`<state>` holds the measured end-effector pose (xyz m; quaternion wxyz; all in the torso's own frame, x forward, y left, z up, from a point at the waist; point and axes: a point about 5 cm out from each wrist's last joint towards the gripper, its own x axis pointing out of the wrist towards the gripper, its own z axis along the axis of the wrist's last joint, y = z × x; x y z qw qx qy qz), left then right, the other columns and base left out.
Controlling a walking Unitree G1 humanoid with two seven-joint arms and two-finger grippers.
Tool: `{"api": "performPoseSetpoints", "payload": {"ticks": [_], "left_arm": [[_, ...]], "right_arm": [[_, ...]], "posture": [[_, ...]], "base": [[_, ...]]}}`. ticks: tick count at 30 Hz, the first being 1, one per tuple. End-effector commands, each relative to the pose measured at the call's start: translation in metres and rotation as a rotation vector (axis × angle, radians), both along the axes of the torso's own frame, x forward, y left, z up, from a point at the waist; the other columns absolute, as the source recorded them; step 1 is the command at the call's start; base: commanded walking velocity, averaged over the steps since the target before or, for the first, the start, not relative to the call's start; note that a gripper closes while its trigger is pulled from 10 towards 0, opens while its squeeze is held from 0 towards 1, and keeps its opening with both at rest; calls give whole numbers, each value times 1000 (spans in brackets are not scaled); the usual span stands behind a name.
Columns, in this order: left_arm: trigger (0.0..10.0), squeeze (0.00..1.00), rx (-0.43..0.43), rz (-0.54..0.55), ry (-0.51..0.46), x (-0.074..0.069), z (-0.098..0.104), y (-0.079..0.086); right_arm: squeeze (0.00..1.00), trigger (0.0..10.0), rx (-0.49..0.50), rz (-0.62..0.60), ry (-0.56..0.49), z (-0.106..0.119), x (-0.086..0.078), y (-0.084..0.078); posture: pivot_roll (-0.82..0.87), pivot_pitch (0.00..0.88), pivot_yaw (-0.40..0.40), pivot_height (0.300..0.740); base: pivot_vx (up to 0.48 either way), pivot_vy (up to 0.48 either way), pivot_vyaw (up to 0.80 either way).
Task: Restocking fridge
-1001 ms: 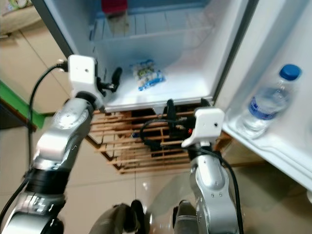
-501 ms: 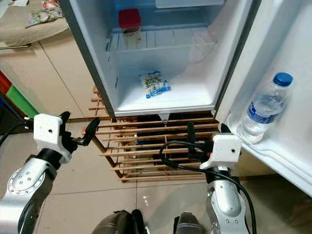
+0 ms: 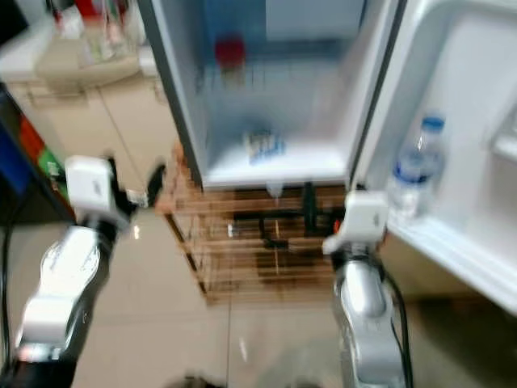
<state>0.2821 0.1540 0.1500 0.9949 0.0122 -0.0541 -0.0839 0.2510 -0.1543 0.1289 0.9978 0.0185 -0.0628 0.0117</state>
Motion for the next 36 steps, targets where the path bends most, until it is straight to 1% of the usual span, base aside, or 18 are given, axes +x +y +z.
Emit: {"api": "performPoseSetpoints", "payload": {"ticks": [1,5,6,8,12,14,16,18,21,25,28,29,30,32,33,34,35,36], "left_arm": [[10000,0,-10,-16,-27,3,8,-1],[10000,0,-3,-33,-51,6,13,-6],[10000,0,33,-66,-49,6,12,-12],[10000,0,44,-79,-45,6,11,-15],[10000,0,59,-56,-9,7,4,-12],[10000,0,48,-45,1,9,3,-11],[10000,0,39,-59,-1,10,3,-13],[10000,0,40,-71,-5,8,3,-15],[10000,0,15,-96,-2,6,2,-16],[10000,0,9,-101,-6,7,2,-17],[10000,0,-11,-131,-19,6,4,-21],[10000,0,-32,-155,-24,4,5,-24],[10000,0,-32,-155,-24,4,5,-24],[10000,0,-33,-167,-23,4,5,-25],[10000,0,-43,-172,-19,4,5,-26],[10000,0,-40,-174,-7,5,2,-27],[10000,0,-56,-170,15,8,-2,-27],[10000,0,-56,-170,15,8,-2,-27]], "right_arm": [[0,10000,-14,25,-23,4,5,4],[0,10000,-28,21,-28,5,7,2],[0,10000,-31,16,-28,5,7,1],[0,10000,-31,14,-28,5,6,1],[0,10000,-45,14,-16,2,5,0],[0,10000,-49,12,-11,1,5,-1],[0,10000,-51,12,-9,0,5,-3],[0,10000,-63,12,-2,-1,3,-4],[0,10000,-70,8,5,-3,1,-7],[0,10000,-73,8,6,-3,1,-8],[0,10000,-83,14,19,-7,-4,-9],[0,10000,-94,33,28,-10,-10,-10],[0,10000,-94,33,28,-10,-10,-10],[0,10000,-103,51,42,-13,-15,-11],[0,10000,-113,66,80,-21,-23,-15],[0,10000,-136,95,145,-34,-32,-20],[0,10000,-175,164,302,-65,-53,-30],[0,10000,-175,164,302,-65,-53,-30]], "posture": [[-127,25,90,740],[-127,25,92,740],[-130,26,94,740],[-130,26,94,740],[-142,26,91,740],[-145,25,89,740],[-147,24,87,740],[-148,24,86,740],[-153,26,85,740],[-165,28,85,740],[-173,31,87,740],[-182,33,91,740],[-182,33,91,740],[-187,35,92,740],[-194,36,93,740],[-204,35,91,740],[-216,30,86,740],[-216,30,86,740]], "base": [[364,311,0],[359,318,0],[0,0,0],[0,0,0],[0,0,0],[0,0,0],[0,0,0],[0,0,0],[0,0,0],[0,-480,0],[0,-480,0],[0,-480,0],[0,-480,0],[0,-480,0],[0,-472,0],[247,-409,0],[0,0,0],[0,0,0]]}}
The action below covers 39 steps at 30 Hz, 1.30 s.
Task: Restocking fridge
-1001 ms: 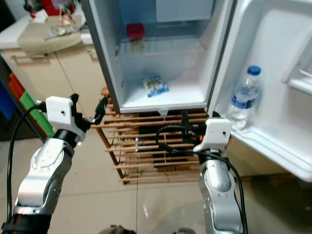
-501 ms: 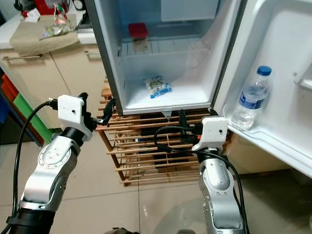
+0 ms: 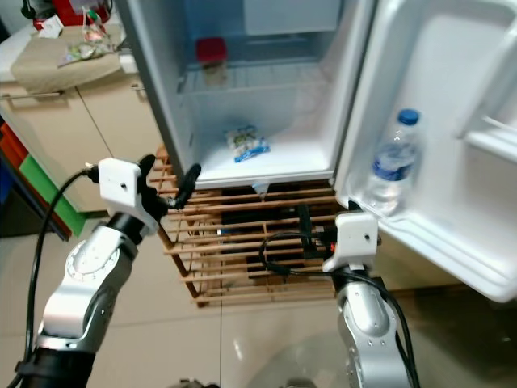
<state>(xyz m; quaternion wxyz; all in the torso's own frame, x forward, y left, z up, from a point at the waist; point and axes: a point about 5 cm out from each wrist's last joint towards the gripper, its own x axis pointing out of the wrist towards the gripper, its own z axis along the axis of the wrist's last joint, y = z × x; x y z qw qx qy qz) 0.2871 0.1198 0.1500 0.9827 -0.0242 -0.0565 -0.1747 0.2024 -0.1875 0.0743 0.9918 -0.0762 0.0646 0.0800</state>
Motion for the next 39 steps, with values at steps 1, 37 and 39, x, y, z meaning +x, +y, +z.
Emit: {"api": "performPoseSetpoints", "payload": {"ticks": [1,37,39], "left_arm": [[10000,0,3,21,56,6,-8,7],[10000,0,802,-65,943,-53,-206,62],[10000,0,802,-63,944,-54,-207,60]], "right_arm": [[0,10000,-21,40,180,-35,-21,-9],[0,10000,-317,-797,-11,37,24,-199],[0,10000,-314,-784,-18,38,26,-197]], "posture": [[-221,24,81,740],[-279,7,98,740],[-279,7,98,740]], "base": [[0,0,0],[0,0,0],[0,0,0]]}}
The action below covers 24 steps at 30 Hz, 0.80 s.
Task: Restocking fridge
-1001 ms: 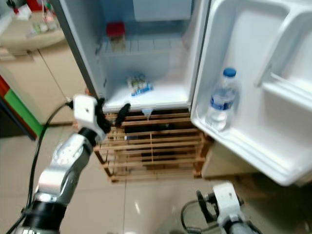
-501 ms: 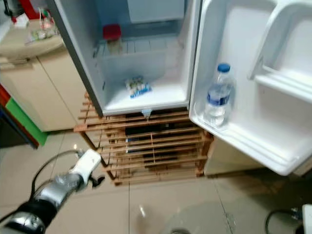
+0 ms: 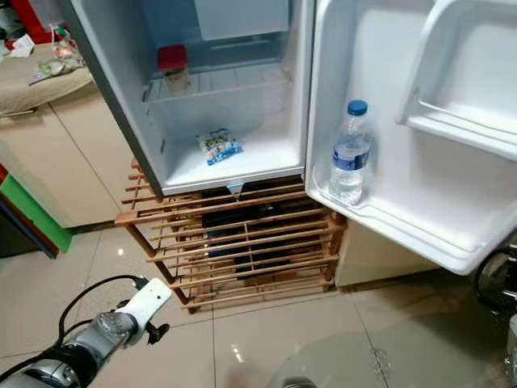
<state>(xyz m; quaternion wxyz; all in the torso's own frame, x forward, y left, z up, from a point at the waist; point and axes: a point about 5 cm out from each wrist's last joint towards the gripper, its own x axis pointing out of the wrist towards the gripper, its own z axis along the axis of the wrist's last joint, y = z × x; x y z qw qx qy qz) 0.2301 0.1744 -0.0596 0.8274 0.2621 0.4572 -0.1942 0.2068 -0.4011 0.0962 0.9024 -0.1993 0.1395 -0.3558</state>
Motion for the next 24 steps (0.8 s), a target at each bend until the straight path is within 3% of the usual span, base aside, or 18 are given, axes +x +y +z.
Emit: {"api": "performPoseSetpoints", "payload": {"ticks": [1,4,7,10,12,13,14,15,17,19,20,21,24], "left_arm": [[10000,0,24,13,-12,1,0,1],[10000,0,22,13,-4,-6,-6,-12],[10000,0,23,-1,8,-11,-10,-28],[10000,0,37,-24,36,-16,-13,-34],[10000,0,48,-38,54,-19,-15,-36],[10000,0,48,-38,54,-19,-15,-36],[10000,0,67,-60,95,-28,-20,-36],[10000,0,75,-66,113,-33,-22,-36],[10000,0,79,-69,123,-36,-24,-36],[10000,0,79,-72,150,-44,-28,-40],[10000,0,79,-72,150,-44,-28,-40],[10000,0,77,-76,164,-48,-30,-43],[10000,0,67,-89,181,-53,-31,-49]], "right_arm": [[0,10000,12,138,-93,17,25,21],[0,10000,72,234,-115,17,33,36],[0,10000,265,467,-142,14,40,78],[0,10000,551,808,-52,4,24,136],[0,10000,648,942,54,-5,7,156],[0,10000,648,942,54,-5,7,156],[0,10000,714,990,157,-20,-16,157],[0,10000,727,967,191,-28,-23,151],[0,10000,734,946,207,-32,-27,146],[0,10000,683,867,331,-53,-45,122],[0,10000,683,867,331,-53,-45,122],[0,10000,653,825,428,-64,-57,110],[0,10000,636,790,514,-73,-68,103]], "posture": [[-279,8,97,740],[-279,9,96,740],[-280,12,94,740],[-283,16,94,740],[-286,18,93,740],[-286,18,93,740],[-287,20,94,740],[-288,20,95,740],[-288,20,95,740],[-291,20,99,740],[-291,20,99,740],[-295,20,101,740],[-292,20,102,740]], "base": [[0,0,0],[0,0,0],[0,0,0],[0,0,0],[0,0,0],[0,0,0],[0,0,0],[0,0,0],[0,0,0],[0,0,0],[0,0,0],[0,0,0],[0,0,0]]}}
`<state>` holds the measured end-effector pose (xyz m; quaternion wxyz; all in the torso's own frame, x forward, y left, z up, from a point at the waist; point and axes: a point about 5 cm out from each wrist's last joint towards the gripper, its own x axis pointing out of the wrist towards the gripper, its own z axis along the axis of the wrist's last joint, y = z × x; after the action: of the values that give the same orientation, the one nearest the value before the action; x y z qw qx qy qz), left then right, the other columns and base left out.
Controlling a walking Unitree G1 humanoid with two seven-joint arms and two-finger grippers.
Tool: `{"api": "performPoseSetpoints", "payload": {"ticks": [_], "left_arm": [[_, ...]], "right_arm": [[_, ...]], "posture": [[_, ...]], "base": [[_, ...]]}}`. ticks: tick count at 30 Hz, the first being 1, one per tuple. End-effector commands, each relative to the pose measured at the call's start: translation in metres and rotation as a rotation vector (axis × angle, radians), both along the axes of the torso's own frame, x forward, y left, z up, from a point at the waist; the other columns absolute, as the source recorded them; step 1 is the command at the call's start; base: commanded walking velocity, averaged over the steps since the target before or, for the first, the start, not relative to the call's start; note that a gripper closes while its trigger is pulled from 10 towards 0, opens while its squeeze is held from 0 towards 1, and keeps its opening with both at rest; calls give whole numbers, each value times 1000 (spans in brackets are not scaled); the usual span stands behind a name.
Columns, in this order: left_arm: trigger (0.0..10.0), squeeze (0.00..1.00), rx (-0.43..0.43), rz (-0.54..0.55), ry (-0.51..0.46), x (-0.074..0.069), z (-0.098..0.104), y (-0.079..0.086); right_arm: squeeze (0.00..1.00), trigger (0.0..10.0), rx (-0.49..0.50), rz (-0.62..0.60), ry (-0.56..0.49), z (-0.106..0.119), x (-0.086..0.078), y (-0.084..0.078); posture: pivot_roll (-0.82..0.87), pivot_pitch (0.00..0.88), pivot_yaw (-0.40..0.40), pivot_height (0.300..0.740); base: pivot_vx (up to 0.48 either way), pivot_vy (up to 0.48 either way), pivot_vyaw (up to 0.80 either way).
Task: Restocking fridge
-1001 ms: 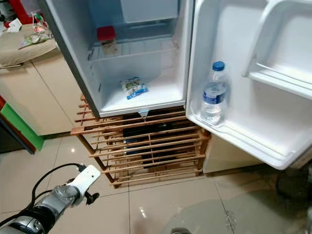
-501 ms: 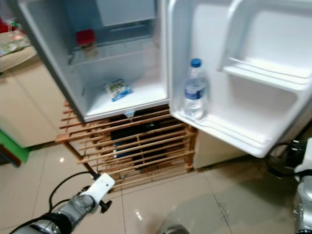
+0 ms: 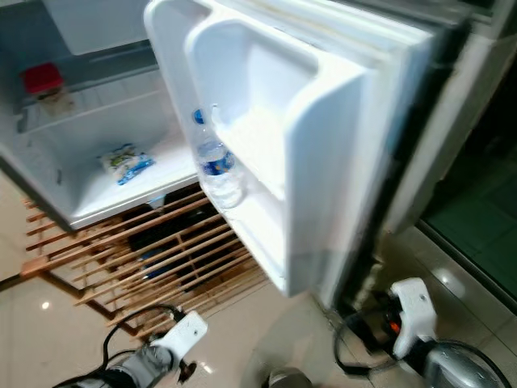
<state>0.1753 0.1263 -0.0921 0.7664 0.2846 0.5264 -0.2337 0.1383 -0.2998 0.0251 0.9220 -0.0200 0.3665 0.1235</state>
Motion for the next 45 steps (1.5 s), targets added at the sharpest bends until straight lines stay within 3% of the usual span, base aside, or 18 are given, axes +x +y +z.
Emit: {"api": "performPoseSetpoints", "payload": {"ticks": [1,7,8,9,10,13,17,19,23,31,33,34,36,37,39,41,43,45], "left_arm": [[10000,0,3,-18,5,0,0,-4],[10000,0,-5,-21,22,-9,-3,-11],[10000,0,2,-4,15,-4,-2,-1],[10000,0,2,-4,15,-4,-2,-1],[10000,0,-5,43,-13,6,3,14],[10000,0,-87,167,-88,20,9,11],[10000,0,-148,223,-127,28,13,4],[10000,0,-186,200,-119,28,14,-3],[10000,0,-243,180,-74,21,12,-14],[10000,0,-232,221,-69,18,10,-14],[10000,0,-218,240,-59,12,6,-8],[10000,0,-218,240,-59,12,6,-8],[10000,0,-200,238,-43,8,4,-7],[10000,0,-200,238,-43,8,4,-7],[10000,0,-177,232,-30,5,2,-6],[10000,0,-172,231,-24,3,2,-6],[10000,0,-164,229,-12,0,0,-5],[10000,0,-147,203,5,-6,-2,-8]], "right_arm": [[0,10000,-46,28,23,-5,-2,0],[0,10000,25,-57,-40,-9,2,-1],[0,10000,33,-61,-40,-10,3,-1],[0,10000,33,-61,-40,-10,3,-1],[0,10000,38,-81,-39,-12,3,-6],[0,10000,30,-153,-70,-11,7,-20],[0,10000,32,-210,-105,-6,13,-27],[0,10000,58,-191,-108,-1,13,-26],[0,10000,59,-140,-58,-3,6,-26],[0,10000,-4,-176,48,-14,-14,-47],[0,10000,-79,-242,61,-12,-18,-63],[0,10000,-79,-242,61,-12,-18,-63],[0,10000,-193,-280,57,-2,-16,-79],[0,10000,-193,-280,57,-2,-16,-79],[0,10000,-350,-356,40,11,-11,-104],[0,10000,-385,-382,33,15,-9,-111],[0,10000,-439,-412,14,23,-6,-120],[0,10000,-515,-445,-67,41,11,-127]], "posture": [[-293,19,102,740],[-285,18,102,740],[-284,18,102,740],[-284,18,102,740],[-282,16,103,740],[-282,14,105,740],[-283,8,107,740],[-282,0,108,740],[-277,0,106,740],[-275,0,99,740],[-276,0,99,740],[-276,0,99,740],[-279,0,102,740],[-279,0,102,740],[-281,0,103,740],[-281,0,103,740],[-283,0,103,740],[-286,1,103,740]], "base": [[0,0,0],[0,0,0],[0,0,0],[0,0,0],[0,0,0],[0,0,0],[0,-120,0],[0,-480,0],[0,-480,0],[0,-60,0],[0,0,0],[0,0,0],[0,0,0],[0,0,0],[0,0,0],[0,0,0],[0,0,0],[0,0,0]]}}
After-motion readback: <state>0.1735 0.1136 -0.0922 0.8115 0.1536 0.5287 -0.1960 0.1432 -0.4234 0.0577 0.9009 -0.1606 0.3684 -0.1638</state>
